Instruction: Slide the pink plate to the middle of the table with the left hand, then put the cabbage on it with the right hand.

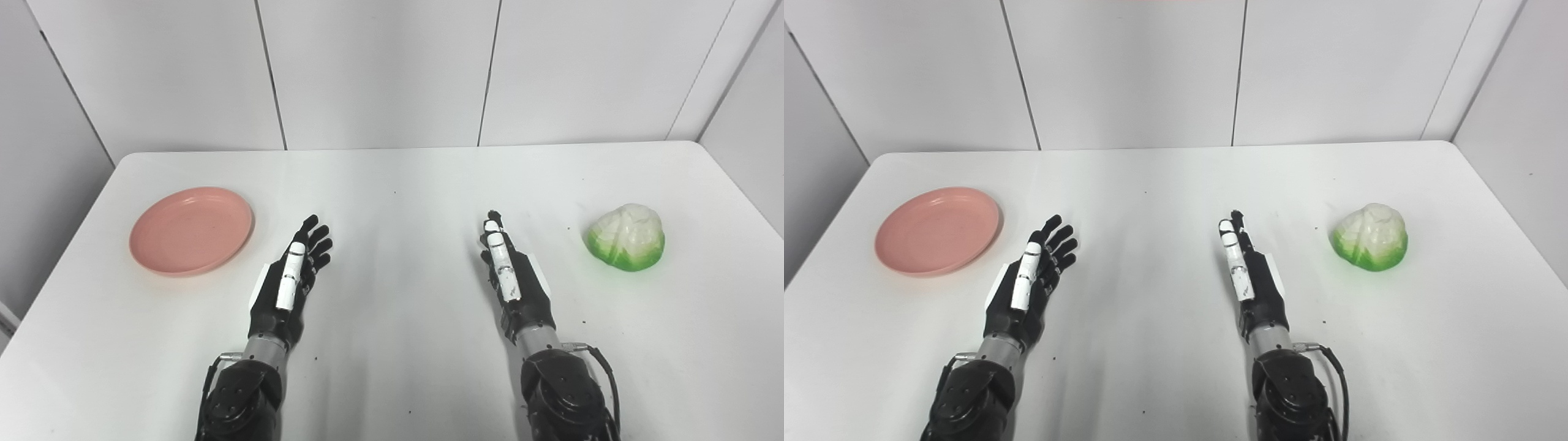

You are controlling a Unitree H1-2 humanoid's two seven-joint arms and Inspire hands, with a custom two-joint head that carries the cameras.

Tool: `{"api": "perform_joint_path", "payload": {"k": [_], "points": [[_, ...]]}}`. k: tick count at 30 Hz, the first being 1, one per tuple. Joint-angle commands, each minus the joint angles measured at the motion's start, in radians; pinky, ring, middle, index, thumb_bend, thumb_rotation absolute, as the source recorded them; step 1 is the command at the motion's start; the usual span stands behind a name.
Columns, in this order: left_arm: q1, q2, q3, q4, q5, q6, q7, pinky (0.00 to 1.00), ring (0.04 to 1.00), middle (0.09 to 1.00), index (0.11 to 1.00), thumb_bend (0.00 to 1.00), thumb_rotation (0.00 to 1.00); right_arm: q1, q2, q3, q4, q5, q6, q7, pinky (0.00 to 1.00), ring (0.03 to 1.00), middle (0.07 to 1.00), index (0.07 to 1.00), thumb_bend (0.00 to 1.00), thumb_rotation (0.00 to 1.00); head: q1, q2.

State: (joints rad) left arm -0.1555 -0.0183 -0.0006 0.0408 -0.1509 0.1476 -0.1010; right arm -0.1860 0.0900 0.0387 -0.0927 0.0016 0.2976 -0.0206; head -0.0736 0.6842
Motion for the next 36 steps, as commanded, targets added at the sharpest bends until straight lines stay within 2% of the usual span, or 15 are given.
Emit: {"api": "perform_joint_path", "payload": {"k": [1,24,26,30,31,32,33,36], "points": [[0.007,0.001,-0.007,-0.003,-0.001,0.022,-0.005,0.93,0.916,0.923,0.914,0.47,0.98,-0.024,0.012,-0.002,-0.028,0.008,-0.004,-0.001,1.0,1.0,1.0,1.0,0.28,1.0,0.001,-0.001],[0.005,-0.001,-0.011,0.003,0.003,0.018,0.0,0.92,0.909,0.918,0.911,0.47,0.97,-0.026,0.005,-0.007,-0.012,0.011,-0.023,0.002,1.0,1.0,1.0,1.0,0.27,1.0,0.021,-0.009],[0.003,-0.002,-0.012,0.01,0.006,0.014,0.001,0.91,0.907,0.915,0.908,0.47,0.96,-0.027,0.006,-0.01,-0.007,0.015,-0.023,0.001,1.0,1.0,1.0,1.0,0.28,1.0,0.038,-0.015],[0.0,-0.016,-0.018,0.031,0.01,0.003,0.009,0.92,0.909,0.916,0.912,0.47,0.95,-0.024,-0.005,-0.015,-0.002,0.017,-0.025,0.007,1.0,1.0,1.0,1.0,0.26,1.0,0.139,-0.053],[-0.001,-0.019,-0.022,0.036,0.014,-0.001,0.011,0.92,0.91,0.917,0.913,0.48,0.95,-0.022,-0.009,-0.017,-0.004,0.02,-0.026,0.01,1.0,1.0,1.0,1.0,0.26,1.0,0.139,-0.053],[-0.003,-0.025,-0.026,0.046,0.019,-0.009,0.013,0.92,0.912,0.919,0.915,0.48,0.95,-0.021,-0.012,-0.021,-0.002,0.028,-0.031,0.015,1.0,1.0,1.0,1.0,0.25,1.0,0.179,-0.069],[-0.004,-0.028,-0.028,0.054,0.021,-0.016,0.015,0.92,0.912,0.919,0.917,0.47,0.96,-0.02,-0.015,-0.024,-0.001,0.035,-0.036,0.019,1.0,1.0,1.0,1.0,0.24,1.0,0.179,-0.069],[-0.009,-0.046,-0.04,0.081,0.039,-0.038,0.027,0.92,0.908,0.916,0.915,0.48,0.95,-0.014,-0.029,-0.034,-0.004,0.059,-0.039,0.029,1.0,1.0,1.0,1.0,0.22,1.0,0.252,-0.105]]}}
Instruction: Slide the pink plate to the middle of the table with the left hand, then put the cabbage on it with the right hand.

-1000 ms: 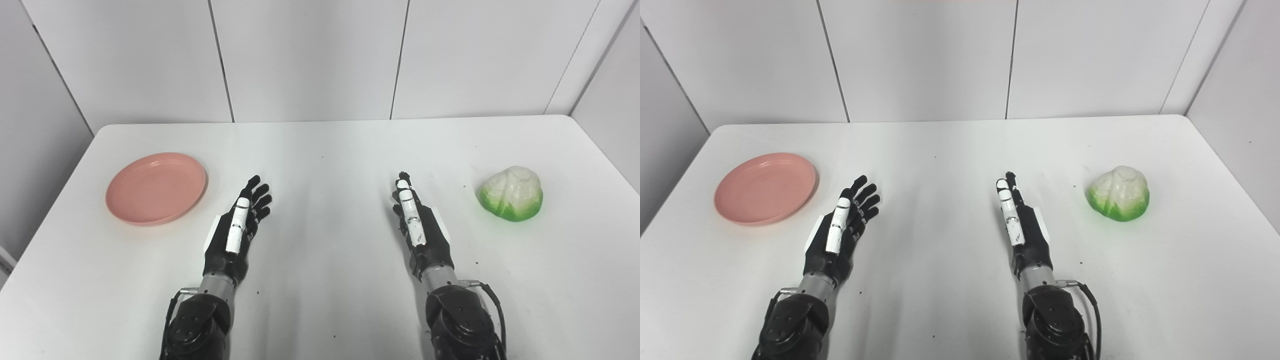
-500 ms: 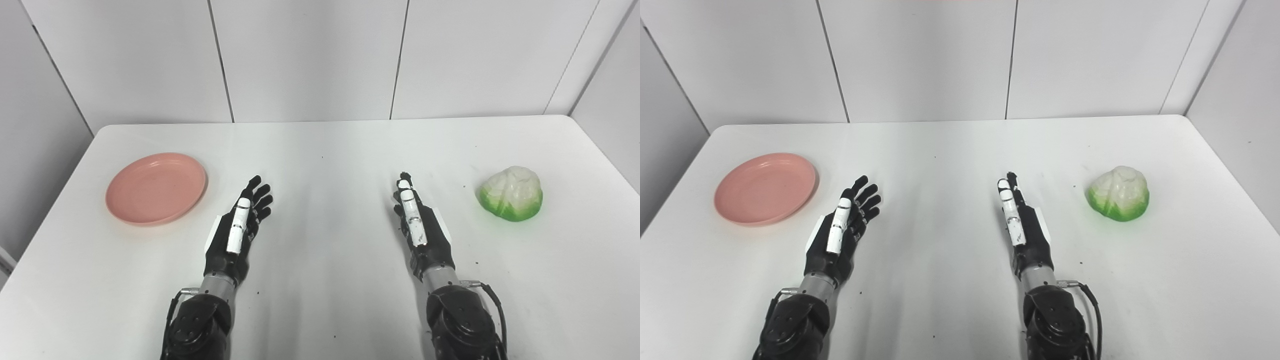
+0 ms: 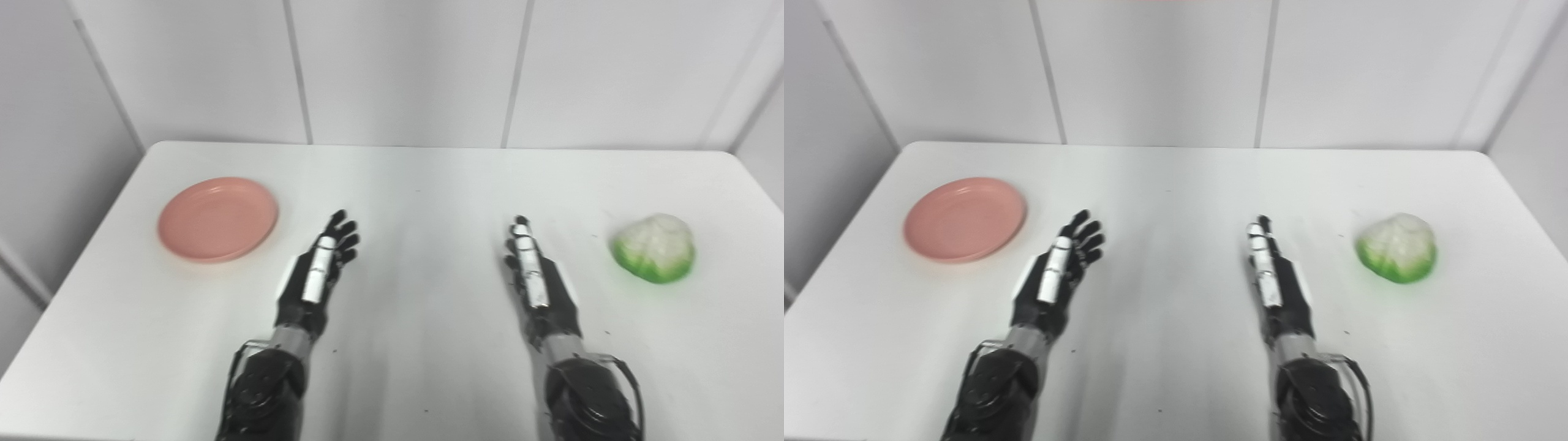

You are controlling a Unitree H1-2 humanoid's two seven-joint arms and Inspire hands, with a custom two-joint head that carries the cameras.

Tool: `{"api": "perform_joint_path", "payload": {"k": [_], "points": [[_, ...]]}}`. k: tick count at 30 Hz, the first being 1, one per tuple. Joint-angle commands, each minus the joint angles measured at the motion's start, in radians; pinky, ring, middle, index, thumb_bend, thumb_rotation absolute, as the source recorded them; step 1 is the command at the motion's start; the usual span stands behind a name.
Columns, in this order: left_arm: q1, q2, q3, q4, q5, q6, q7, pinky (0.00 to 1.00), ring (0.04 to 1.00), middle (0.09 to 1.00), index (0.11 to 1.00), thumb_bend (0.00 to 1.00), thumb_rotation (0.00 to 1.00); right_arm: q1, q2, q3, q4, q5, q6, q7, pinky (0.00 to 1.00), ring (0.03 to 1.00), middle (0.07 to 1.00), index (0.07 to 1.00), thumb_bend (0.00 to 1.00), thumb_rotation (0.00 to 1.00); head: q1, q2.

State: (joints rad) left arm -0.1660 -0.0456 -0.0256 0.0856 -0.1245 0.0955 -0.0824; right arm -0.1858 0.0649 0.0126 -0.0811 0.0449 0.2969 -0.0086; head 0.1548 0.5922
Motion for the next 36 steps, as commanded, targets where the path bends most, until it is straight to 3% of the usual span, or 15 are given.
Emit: {"api": "perform_joint_path", "payload": {"k": [1,6,15,25,36], "points": [[-0.001,-0.023,-0.018,0.046,0.017,0.003,0.009,0.92,0.916,0.923,0.922,0.48,0.96,-0.013,-0.007,-0.011,-0.015,0.024,-0.04,0.019,1.0,1.0,1.0,1.0,0.21,1.0,0.035,-0.019],[-0.014,-0.043,-0.033,0.101,0.038,-0.053,0.015,0.95,0.931,0.936,0.934,0.48,0.99,-0.008,-0.03,-0.021,-0.012,0.053,-0.049,0.037,1.0,1.0,1.0,1.0,0.19,1.0,0.101,-0.053],[-0.026,-0.054,-0.035,0.135,0.046,-0.092,0.017,0.94,0.928,0.938,0.931,0.48,0.98,-0.004,-0.046,-0.016,0.0,0.048,-0.072,0.043,1.0,1.0,1.0,1.0,0.2,1.0,0.108,-0.065],[-0.02,-0.05,-0.036,0.096,0.047,-0.073,0.021,0.95,0.928,0.938,0.932,0.45,1.0,-0.003,-0.044,-0.016,0.004,0.043,-0.086,0.042,1.0,1.0,1.0,1.0,0.18,1.0,0.108,-0.066],[-0.028,-0.034,-0.028,-0.034,0.052,-0.044,0.025,0.93,0.925,0.928,0.925,0.43,1.0,-0.003,-0.053,-0.014,0.005,0.047,-0.088,0.051,1.0,1.0,1.0,1.0,0.17,1.0,0.119,-0.062]]}}
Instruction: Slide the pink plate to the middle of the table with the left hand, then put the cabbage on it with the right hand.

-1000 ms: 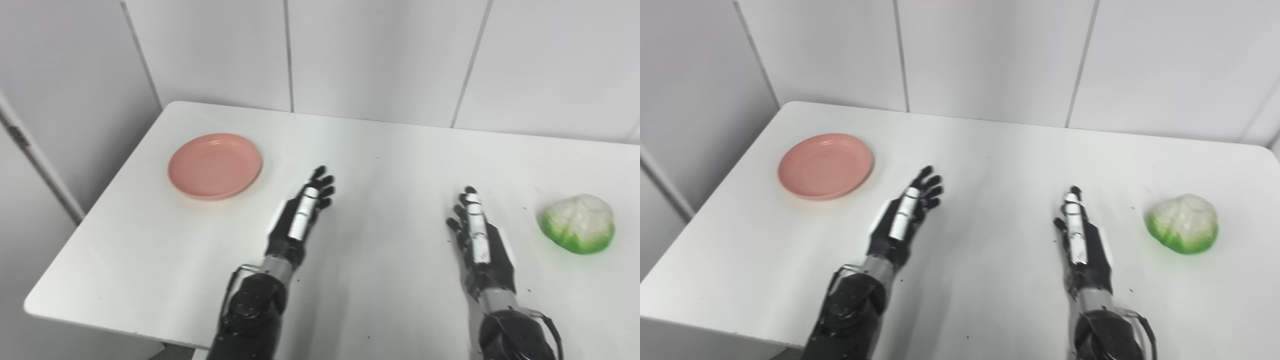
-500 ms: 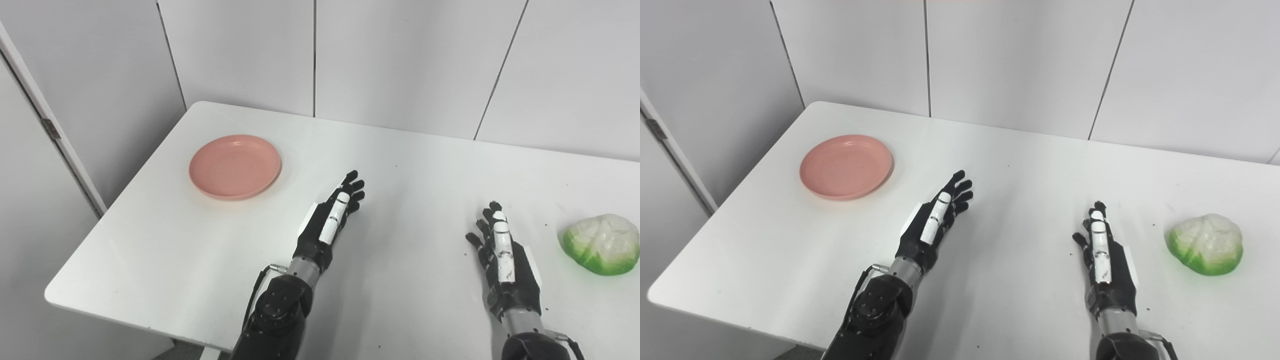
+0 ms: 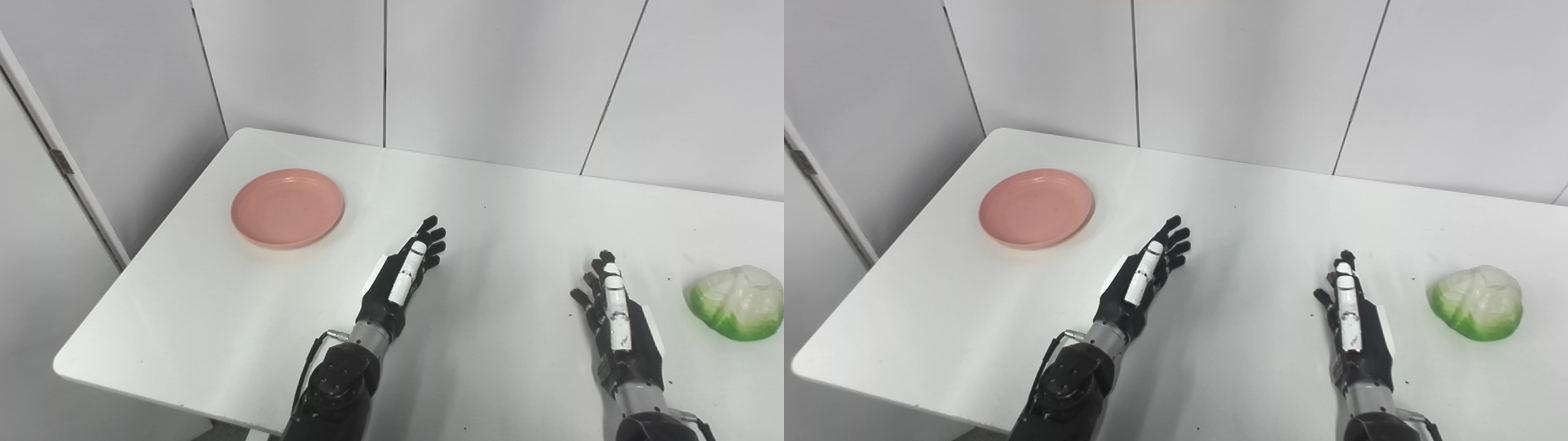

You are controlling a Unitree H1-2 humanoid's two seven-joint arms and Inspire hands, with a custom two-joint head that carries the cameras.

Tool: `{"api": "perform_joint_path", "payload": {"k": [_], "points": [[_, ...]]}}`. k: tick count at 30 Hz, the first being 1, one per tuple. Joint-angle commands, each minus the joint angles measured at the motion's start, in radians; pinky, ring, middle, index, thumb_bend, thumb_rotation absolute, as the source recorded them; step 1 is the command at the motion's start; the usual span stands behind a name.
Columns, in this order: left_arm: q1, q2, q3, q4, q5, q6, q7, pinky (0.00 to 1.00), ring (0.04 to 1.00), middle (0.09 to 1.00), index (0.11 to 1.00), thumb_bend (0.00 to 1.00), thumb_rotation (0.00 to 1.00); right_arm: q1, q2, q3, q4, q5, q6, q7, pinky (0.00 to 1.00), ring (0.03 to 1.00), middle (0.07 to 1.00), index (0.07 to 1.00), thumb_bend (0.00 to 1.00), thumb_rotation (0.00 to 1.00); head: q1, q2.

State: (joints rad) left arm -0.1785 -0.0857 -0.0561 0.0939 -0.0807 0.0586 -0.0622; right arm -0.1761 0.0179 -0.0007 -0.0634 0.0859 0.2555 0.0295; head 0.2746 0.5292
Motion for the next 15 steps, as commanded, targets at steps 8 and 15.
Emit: {"api": "perform_joint_path", "payload": {"k": [8,15], "points": [[-0.031,0.014,0.018,-0.159,0.019,0.016,0.02,0.91,0.912,0.921,0.917,0.42,1.0,-0.015,-0.013,0.0,-0.016,0.003,-0.031,0.01,1.0,0.999,1.0,1.0,0.18,1.0,0.009,0.006],[-0.061,0.019,0.066,-0.232,-0.035,0.047,0.029,0.95,0.92,0.931,0.92,0.45,1.0,-0.012,-0.018,-0.002,-0.031,0.009,-0.011,0.012,1.0,0.998,1.0,1.0,0.19,1.0,0.009,0.017]]}}
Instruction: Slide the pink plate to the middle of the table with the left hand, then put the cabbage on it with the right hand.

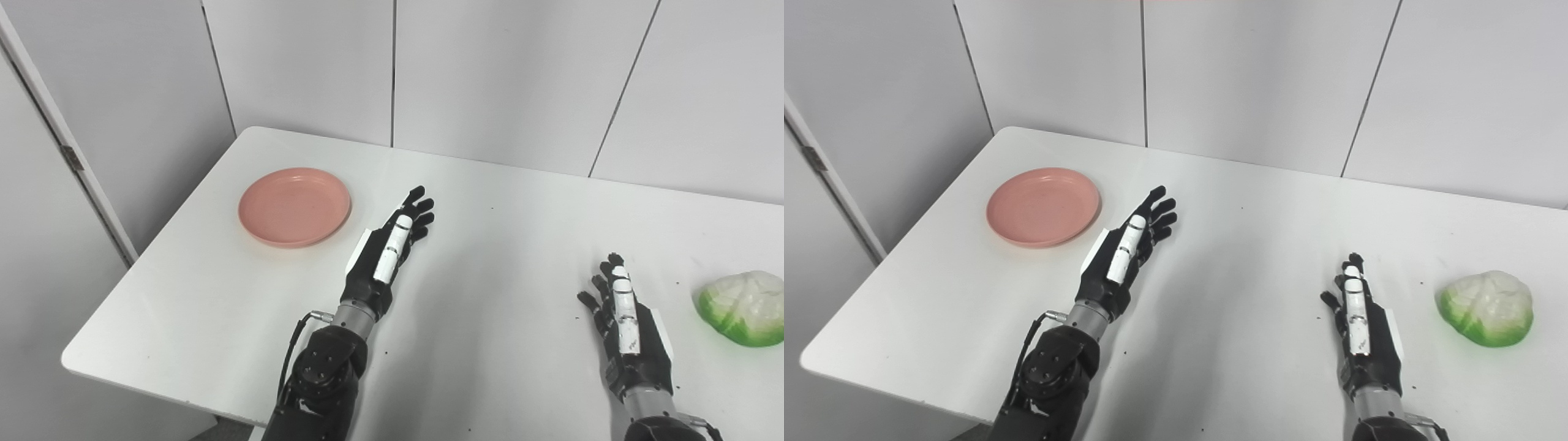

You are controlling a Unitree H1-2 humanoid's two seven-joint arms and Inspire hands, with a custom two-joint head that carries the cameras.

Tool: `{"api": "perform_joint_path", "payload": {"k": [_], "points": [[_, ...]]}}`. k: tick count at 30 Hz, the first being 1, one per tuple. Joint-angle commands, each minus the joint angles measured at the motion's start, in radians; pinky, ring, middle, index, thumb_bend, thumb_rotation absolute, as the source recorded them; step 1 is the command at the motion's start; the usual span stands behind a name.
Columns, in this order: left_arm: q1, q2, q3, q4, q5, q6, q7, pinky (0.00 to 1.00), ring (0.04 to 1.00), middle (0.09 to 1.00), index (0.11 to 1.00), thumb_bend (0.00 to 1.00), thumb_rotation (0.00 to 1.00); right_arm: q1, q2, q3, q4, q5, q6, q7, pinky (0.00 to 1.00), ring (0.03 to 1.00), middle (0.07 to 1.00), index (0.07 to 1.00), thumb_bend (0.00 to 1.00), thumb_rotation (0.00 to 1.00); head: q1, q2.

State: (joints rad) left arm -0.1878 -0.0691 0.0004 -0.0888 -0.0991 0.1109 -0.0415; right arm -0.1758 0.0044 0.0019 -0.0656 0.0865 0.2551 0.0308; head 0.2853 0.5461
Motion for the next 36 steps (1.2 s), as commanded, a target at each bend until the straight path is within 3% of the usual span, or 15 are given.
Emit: {"api": "perform_joint_path", "payload": {"k": [1,9,16,26,36], "points": [[-0.057,0.002,0.02,-0.063,-0.022,-0.003,0.014,0.95,0.917,0.928,0.916,0.44,1.0,-0.013,-0.006,-0.006,-0.024,0.013,-0.018,0.013,1.0,0.999,1.0,1.0,0.19,1.0,-0.001,0.0],[-0.111,0.025,0.075,-0.159,-0.025,0.031,0.051,0.93,0.929,0.938,0.926,0.44,1.0,-0.009,-0.026,-0.005,-0.023,0.02,-0.027,0.027,1.0,0.996,1.0,1.0,0.19,1.0,0.006,0.017],[-0.173,0.038,0.133,-0.195,-0.026,0.019,0.107,0.93,0.929,0.927,0.913,0.42,1.0,-0.007,-0.044,-0.013,-0.033,0.041,-0.009,0.049,1.0,0.999,1.0,1.0,0.19,1.0,0.029,0.029],[-0.238,0.106,0.281,-0.146,-0.077,-0.019,0.173,0.94,0.937,0.945,0.937,0.42,1.0,-0.008,-0.053,-0.018,-0.066,0.061,0.041,0.05,1.0,1.0,1.0,1.0,0.19,1.0,0.051,0.036],[-0.233,0.165,0.392,-0.088,-0.135,-0.033,0.205,0.94,0.941,0.945,0.933,0.43,1.0,-0.004,-0.052,-0.015,-0.082,0.057,0.064,0.045,1.0,1.0,1.0,1.0,0.2,1.0,0.052,0.033]]}}
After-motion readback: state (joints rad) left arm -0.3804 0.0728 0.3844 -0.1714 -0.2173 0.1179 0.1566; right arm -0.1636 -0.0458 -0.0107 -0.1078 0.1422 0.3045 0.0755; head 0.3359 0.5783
